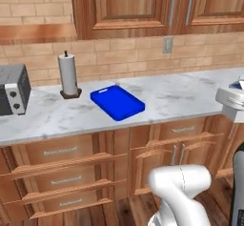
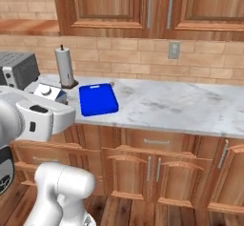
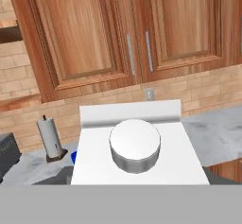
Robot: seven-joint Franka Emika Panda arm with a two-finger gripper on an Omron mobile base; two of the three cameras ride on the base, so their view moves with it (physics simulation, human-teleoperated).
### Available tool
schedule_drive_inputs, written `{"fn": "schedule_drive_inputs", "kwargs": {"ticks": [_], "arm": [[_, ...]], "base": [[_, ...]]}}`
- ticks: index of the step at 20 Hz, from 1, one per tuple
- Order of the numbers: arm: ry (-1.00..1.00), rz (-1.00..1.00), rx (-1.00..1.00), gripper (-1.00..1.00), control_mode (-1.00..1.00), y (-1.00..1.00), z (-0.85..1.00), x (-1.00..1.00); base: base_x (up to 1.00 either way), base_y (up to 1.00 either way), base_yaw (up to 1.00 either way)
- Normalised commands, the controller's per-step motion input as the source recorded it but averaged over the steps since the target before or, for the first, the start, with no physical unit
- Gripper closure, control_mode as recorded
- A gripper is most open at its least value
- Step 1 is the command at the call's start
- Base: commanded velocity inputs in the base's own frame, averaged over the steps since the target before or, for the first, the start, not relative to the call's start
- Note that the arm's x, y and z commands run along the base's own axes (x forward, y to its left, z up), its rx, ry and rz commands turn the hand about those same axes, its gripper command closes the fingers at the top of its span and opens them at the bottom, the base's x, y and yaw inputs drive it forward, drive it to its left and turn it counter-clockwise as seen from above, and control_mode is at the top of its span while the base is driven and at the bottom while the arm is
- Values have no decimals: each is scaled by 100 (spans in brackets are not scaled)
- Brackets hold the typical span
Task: Take out the milk from the fridge and place it on the tray on the counter. Then take the sugar cube near the tray and place it in the tray.
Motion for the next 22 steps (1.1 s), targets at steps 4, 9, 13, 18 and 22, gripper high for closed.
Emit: {"fn": "schedule_drive_inputs", "kwargs": {"ticks": [4, 9, 13, 18, 22], "arm": [[0, 0, 0, 100, 100, 0, 0, 0], [0, 0, 0, 100, 100, 0, 0, 0], [0, 0, 0, 100, 100, 0, 0, 0], [0, 0, 0, 100, 100, 0, 0, 0], [0, 0, 0, 100, 100, 0, 0, 0]], "base": [[66, 14, 25], [12, 61, 6], [28, 78, 0], [60, -5, 4], [100, 0, 0]]}}
